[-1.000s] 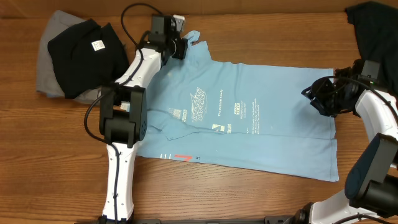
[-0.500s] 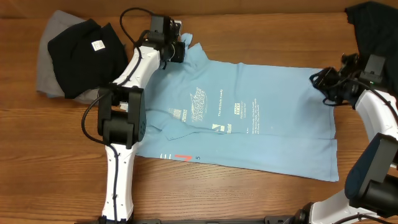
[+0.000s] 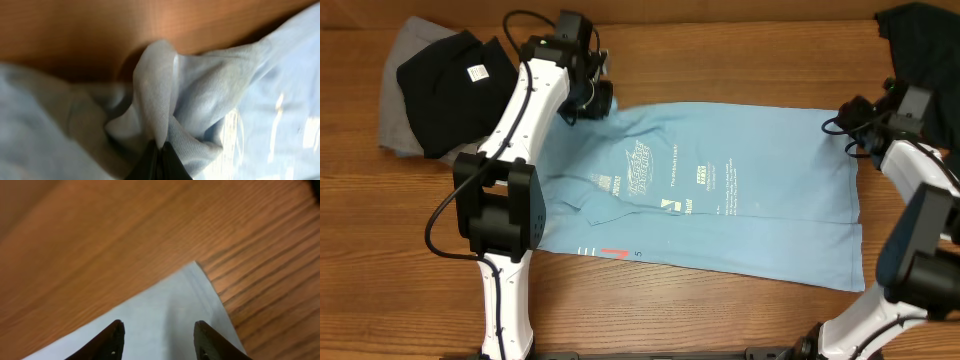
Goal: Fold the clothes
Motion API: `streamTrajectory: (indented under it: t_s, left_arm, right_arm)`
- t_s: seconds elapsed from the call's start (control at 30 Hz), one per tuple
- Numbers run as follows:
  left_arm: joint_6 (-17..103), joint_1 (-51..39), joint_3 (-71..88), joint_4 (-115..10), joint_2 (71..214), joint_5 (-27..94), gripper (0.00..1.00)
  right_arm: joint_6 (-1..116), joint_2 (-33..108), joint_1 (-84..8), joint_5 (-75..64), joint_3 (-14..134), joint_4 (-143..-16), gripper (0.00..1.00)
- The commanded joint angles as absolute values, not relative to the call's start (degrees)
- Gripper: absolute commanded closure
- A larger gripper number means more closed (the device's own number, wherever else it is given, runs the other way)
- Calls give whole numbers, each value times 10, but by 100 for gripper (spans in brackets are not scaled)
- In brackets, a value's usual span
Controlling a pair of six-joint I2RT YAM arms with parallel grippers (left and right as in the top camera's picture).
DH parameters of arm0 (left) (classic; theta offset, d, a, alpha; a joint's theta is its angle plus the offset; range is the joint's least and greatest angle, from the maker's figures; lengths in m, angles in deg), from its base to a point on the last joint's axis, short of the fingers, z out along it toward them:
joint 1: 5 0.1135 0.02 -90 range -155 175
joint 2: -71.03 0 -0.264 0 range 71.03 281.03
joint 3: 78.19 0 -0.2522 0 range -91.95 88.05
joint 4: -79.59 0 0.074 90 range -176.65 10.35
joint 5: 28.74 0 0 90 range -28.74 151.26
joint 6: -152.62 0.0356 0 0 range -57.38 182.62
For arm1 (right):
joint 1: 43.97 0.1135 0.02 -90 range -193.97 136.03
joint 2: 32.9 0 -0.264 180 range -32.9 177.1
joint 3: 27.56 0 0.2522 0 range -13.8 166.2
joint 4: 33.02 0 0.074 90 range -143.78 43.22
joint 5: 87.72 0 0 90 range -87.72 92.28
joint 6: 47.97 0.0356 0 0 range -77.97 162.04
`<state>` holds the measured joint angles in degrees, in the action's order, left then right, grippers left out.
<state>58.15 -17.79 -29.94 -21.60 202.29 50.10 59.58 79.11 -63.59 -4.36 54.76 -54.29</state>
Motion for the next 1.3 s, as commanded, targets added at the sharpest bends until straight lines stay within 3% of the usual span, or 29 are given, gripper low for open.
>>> streamTrajectory:
  t_s: [0.0,0.13,0.23,0.47,0.8,0.93,1.27]
  left_arm:
    - [573,-188,-298,-168,2018,499,96]
    - [572,-189,-298,-114,2018,526,96]
    - [568,-189,-298,-75,2018,539,81]
    - [557,-191,-298,-57,2018,540,75]
    - [558,-191,-298,-67,2018,540,73]
    - [558,-189,-298,-71,2018,540,74]
    - [562,-190,-299,-115,2017,537,70]
  right_arm:
    - [596,833,-637,-21,553,-509,49]
    - [596,862,-637,5,553,-472,48]
    - [596,878,-636,23,553,-461,45]
    - [596,914,-635,10,553,-443,46]
    - [600,915,-636,-124,555,-424,73]
    - [601,913,-643,-122,569,-443,94]
    - [600,798,-674,-130,595,-570,96]
